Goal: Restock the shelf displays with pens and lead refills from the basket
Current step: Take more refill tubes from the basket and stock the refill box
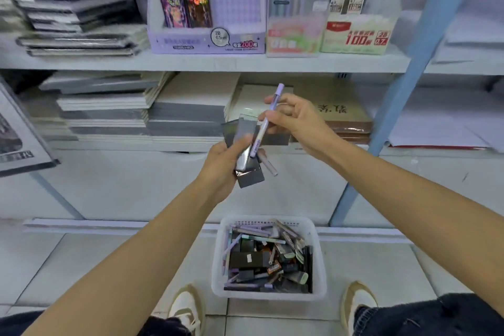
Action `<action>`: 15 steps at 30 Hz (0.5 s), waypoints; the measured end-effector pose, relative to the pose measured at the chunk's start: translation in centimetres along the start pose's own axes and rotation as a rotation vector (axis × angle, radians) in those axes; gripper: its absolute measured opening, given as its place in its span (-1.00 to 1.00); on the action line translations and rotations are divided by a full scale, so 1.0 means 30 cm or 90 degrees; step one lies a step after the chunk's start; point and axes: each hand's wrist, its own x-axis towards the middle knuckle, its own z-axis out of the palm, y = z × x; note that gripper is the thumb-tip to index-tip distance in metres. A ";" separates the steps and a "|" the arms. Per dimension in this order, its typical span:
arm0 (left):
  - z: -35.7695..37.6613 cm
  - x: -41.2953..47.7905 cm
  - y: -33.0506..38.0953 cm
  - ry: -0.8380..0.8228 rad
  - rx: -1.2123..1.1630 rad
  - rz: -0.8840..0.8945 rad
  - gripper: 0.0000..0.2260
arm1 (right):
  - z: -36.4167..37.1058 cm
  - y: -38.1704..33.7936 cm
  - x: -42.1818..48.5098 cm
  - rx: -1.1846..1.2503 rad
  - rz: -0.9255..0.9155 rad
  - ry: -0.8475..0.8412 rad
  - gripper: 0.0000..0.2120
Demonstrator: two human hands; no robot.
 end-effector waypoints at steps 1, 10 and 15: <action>0.013 -0.002 0.029 -0.007 -0.011 -0.004 -0.83 | -0.001 -0.031 0.004 -0.011 -0.006 0.007 -0.70; 0.113 -0.034 0.242 -0.101 -0.005 -0.043 -0.83 | -0.009 -0.245 0.029 -0.027 -0.050 -0.009 -0.41; 0.164 -0.018 0.368 -0.070 0.029 0.016 -0.84 | -0.017 -0.406 0.050 -0.016 -0.109 0.020 -0.55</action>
